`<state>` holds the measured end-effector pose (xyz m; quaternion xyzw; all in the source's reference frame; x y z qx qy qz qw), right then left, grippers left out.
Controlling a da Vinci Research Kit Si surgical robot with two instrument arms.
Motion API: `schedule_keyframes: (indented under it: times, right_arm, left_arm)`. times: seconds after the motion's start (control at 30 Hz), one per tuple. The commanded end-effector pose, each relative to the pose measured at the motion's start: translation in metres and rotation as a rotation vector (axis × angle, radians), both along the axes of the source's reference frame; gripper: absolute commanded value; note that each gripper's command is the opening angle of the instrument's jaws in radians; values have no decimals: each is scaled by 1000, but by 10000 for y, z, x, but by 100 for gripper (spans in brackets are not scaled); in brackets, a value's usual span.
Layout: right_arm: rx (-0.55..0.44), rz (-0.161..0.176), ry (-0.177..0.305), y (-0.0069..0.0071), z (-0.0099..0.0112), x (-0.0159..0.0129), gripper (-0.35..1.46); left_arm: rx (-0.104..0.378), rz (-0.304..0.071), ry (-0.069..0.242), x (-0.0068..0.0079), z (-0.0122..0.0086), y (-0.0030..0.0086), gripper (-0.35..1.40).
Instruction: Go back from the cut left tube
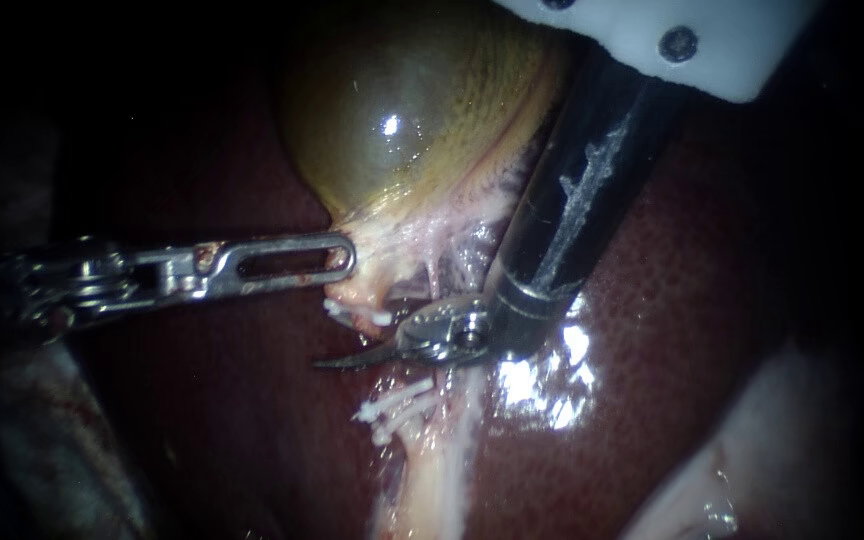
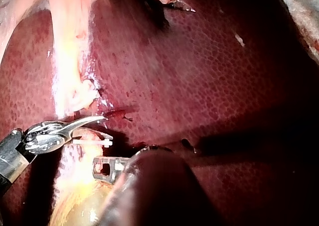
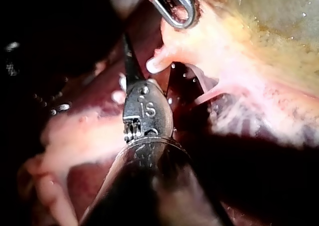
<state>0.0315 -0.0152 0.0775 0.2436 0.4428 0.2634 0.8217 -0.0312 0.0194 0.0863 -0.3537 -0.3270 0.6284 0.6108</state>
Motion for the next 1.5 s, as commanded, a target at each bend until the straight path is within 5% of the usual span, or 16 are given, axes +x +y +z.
schedule_keyframes:
  times: [0.03,0.5,0.83,1.2,1.5]
  right_arm:
    - [1,2,-1,-1,0,-1,108]
    - [-10,-2,4,-20,-4,-17,104]
    - [-66,42,-51,-23,-24,-57,115]
    - [-169,82,-84,-9,-42,-108,118]
    - [-282,76,-146,11,-48,-157,121]
  left_arm:
    - [0,0,0,0,0,0,-35]
    - [1,1,-1,1,0,1,-35]
    - [1,1,-1,1,0,1,-35]
    - [1,1,-1,1,1,1,-35]
    - [0,1,-1,1,3,3,-35]
